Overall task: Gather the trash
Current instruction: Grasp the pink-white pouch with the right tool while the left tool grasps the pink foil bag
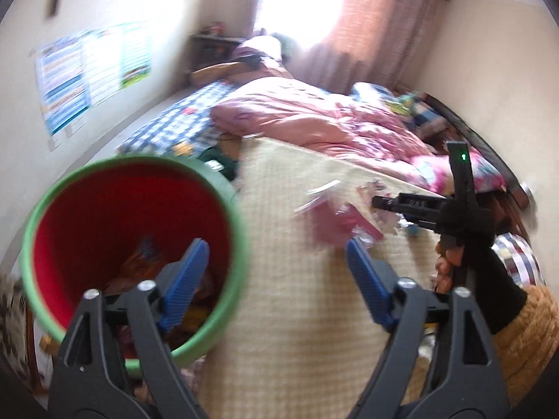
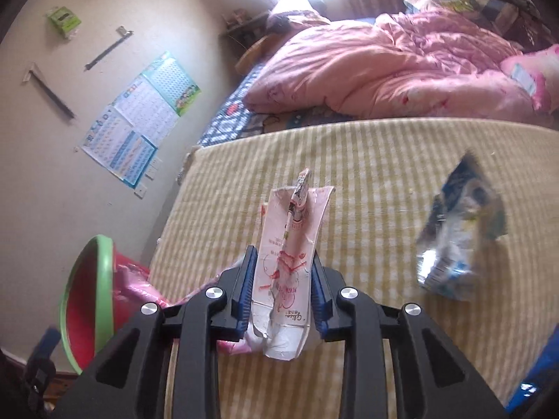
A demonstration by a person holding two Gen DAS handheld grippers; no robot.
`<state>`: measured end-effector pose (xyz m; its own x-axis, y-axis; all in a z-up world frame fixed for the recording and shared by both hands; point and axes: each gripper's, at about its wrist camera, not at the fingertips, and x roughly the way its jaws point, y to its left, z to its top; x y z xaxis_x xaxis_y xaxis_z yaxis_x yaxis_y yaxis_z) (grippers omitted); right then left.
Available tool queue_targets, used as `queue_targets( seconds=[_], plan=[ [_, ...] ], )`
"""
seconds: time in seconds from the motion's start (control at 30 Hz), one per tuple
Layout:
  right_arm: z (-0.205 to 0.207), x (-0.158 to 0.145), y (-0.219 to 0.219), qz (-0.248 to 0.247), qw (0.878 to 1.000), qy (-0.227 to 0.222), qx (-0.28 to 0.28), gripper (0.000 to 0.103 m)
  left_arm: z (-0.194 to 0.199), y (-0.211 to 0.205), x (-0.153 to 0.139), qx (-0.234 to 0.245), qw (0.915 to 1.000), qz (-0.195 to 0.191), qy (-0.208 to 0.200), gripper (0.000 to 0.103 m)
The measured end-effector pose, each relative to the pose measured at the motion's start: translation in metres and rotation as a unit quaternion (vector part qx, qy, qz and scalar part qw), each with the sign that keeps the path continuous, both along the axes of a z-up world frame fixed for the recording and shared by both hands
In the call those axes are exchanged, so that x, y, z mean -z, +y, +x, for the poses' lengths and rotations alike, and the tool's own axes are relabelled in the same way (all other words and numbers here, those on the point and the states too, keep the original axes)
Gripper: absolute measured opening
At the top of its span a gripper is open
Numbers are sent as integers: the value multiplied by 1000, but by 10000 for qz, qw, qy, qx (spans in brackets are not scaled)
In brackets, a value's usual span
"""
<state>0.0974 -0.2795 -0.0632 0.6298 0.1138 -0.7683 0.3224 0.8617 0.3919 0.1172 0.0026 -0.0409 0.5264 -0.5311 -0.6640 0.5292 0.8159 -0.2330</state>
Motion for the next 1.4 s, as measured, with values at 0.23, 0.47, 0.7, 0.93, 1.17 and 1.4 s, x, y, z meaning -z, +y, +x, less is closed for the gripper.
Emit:
queue_targets(
  seconds=[0.23, 0.47, 0.7, 0.93, 1.17, 1.4],
  plan=[
    [-64, -25, -6, 54, 9995, -323, -7, 27, 13, -74, 25, 554, 9977, 392, 28, 86],
    [-103, -29, -15, 94, 9995, -288, 28, 28, 34, -123, 68, 993, 9851, 1405, 12, 86],
    [-116, -23, -28, 166, 9995, -230, 118, 28, 56, -144, 102, 1015, 9749, 1965, 266, 76],
    [-119, -28, -27, 217, 9991, -342, 102, 29, 44, -135, 77, 928, 9794, 1789, 112, 75],
    [-114, -28, -25, 308, 9988, -388, 55, 29, 16, -158, 59, 1521, 9607, 2158, -859, 80],
    [-119, -30, -21, 331, 9987, -383, 81, 29, 25, -195, 96, 2221, 9311, 2767, -844, 76]
  ],
)
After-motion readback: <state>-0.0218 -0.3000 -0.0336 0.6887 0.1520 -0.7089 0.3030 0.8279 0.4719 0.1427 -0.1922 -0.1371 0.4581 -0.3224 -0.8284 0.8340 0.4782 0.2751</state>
